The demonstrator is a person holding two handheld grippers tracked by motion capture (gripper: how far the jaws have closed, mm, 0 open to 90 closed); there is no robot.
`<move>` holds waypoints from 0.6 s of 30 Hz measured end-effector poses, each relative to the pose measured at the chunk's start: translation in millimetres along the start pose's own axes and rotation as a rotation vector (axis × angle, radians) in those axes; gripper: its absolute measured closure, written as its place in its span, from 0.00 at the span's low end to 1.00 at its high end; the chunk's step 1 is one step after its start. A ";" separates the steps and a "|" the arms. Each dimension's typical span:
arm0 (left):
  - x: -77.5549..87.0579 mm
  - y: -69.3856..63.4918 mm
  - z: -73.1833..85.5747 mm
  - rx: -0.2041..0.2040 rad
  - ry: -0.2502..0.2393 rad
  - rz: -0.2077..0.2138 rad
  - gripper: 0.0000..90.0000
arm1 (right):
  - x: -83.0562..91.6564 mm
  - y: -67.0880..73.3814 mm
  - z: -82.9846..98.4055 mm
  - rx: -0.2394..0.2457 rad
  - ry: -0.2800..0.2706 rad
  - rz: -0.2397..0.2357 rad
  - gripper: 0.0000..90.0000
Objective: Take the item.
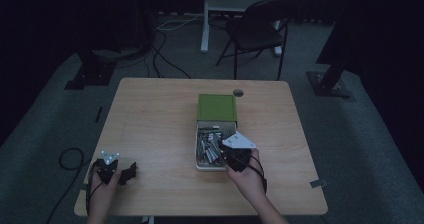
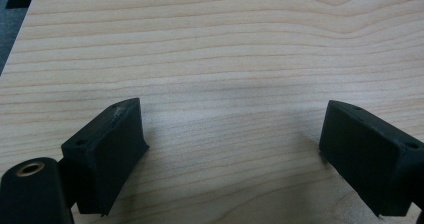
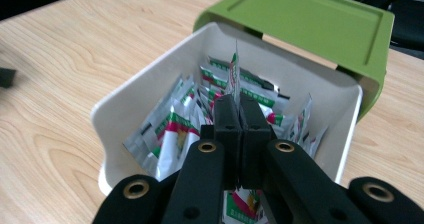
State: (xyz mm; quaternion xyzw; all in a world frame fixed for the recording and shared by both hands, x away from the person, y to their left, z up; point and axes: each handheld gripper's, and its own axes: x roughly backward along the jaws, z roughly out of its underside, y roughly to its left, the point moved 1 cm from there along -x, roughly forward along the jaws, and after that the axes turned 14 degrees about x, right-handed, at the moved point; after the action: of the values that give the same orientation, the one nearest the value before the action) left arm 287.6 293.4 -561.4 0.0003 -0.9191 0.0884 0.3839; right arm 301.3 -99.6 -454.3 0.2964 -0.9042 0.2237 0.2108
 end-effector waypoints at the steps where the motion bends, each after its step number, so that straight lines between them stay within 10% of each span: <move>1: 0.1 0.1 0.0 -0.001 0.001 0.000 0.13 | 1.2 -0.9 -1.3 -0.003 -0.008 -0.001 0.99; 18: 0.0 0.1 0.0 -0.001 0.000 0.000 0.13 | 34.0 -38.6 -10.2 -0.102 -0.110 0.046 0.99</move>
State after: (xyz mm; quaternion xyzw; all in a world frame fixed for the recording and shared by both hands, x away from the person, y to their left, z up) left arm 287.6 293.5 -561.5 0.0001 -0.9191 0.0882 0.3839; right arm 303.2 -137.2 -417.8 0.2765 -0.9312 0.1654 0.1705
